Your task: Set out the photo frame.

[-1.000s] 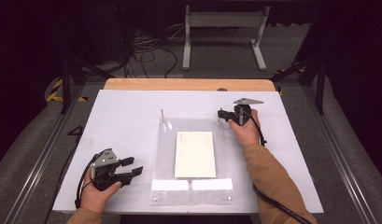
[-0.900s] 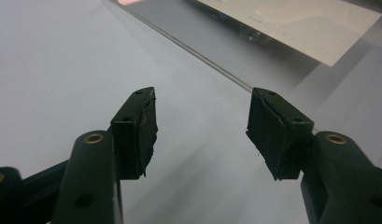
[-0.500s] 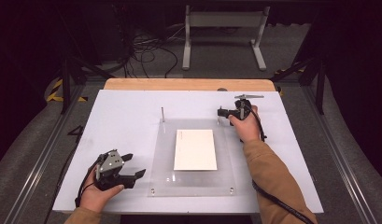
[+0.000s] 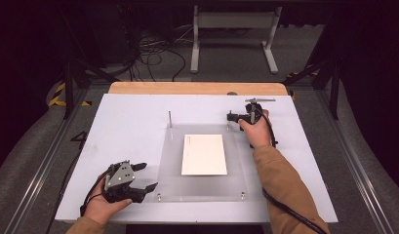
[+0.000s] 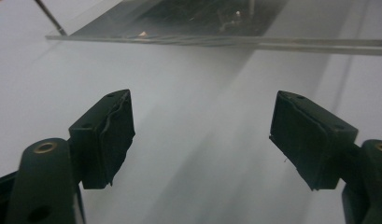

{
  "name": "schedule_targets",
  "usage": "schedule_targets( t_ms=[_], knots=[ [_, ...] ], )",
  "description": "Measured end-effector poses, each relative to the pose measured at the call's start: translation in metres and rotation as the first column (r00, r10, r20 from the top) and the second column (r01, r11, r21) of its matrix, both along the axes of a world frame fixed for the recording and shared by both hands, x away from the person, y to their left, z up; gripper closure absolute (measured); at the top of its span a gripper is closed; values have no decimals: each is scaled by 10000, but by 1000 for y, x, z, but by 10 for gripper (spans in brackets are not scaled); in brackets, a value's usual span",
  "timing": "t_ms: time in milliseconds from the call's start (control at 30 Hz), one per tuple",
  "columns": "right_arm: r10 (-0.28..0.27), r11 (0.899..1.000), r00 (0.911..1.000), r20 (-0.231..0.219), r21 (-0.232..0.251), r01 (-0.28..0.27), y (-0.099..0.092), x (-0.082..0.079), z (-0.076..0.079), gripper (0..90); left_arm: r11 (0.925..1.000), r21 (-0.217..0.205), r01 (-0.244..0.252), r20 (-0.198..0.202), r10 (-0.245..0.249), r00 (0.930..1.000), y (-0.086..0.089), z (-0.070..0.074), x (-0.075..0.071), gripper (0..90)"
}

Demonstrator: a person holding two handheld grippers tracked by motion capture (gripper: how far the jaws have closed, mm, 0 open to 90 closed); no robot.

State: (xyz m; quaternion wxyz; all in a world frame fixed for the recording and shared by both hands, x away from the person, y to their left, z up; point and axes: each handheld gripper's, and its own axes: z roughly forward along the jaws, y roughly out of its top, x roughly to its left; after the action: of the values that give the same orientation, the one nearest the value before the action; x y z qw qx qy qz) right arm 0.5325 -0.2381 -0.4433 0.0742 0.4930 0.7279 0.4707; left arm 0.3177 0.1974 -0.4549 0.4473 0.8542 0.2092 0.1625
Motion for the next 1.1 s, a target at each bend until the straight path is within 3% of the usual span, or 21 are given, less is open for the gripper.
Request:
schedule_targets(
  t_ms=[200, 267, 400, 567, 633, 700, 767, 800, 967, 1100],
  knots=[
    [-49, 9999, 10000, -66, 93, 49, 0, 0, 0, 849, 9980, 621, 96, 750, -143, 9971, -11, 2, -4, 191],
    [-72, 9999, 9999, -93, 78, 73, 0, 0, 0, 848, 9978, 644, 161, 978, -223, 9950, -14, 3, -5, 191],
    [-64, 9995, 9998, -194, 306, 70, -1, 0, -2, 840, 9952, 956, 219, 1589, -370, 9866, -21, 5, -6, 191],
    [-93, 9995, 9997, -246, 303, 100, -1, -1, -2, 837, 9929, 1163, 266, 1974, -494, 9791, -28, 4, -4, 190],
    [-138, 9995, 9995, -284, 297, 146, 0, -1, -1, 836, 9906, 1318, 361, 2280, -657, 9714, -34, 4, -5, 191],
    [-179, 9995, 9994, -293, 255, 186, 0, -1, -1, 837, 9905, 1274, 523, 2482, -828, 9652, -36, 5, -5, 192],
    [-212, 9995, 9993, -296, 239, 219, 1, -1, -1, 837, 9908, 1202, 617, 2527, -907, 9633, -37, 5, -5, 196],
    [-239, 9994, 9992, -307, 262, 248, 1, -1, -1, 836, 9904, 1153, 760, 2663, -1045, 9582, -38, 5, -4, 199],
    [-306, 9992, 9990, -310, 254, 314, 1, -2, -2, 837, 9885, 1033, 1103, 2899, -1360, 9473, -42, 5, -3, 264],
    [-342, 9989, 9990, -298, 324, 351, 1, -2, -3, 835, 9859, 1196, 1167, 3077, -1486, 9398, -45, 4, -2, 310]
  ],
)
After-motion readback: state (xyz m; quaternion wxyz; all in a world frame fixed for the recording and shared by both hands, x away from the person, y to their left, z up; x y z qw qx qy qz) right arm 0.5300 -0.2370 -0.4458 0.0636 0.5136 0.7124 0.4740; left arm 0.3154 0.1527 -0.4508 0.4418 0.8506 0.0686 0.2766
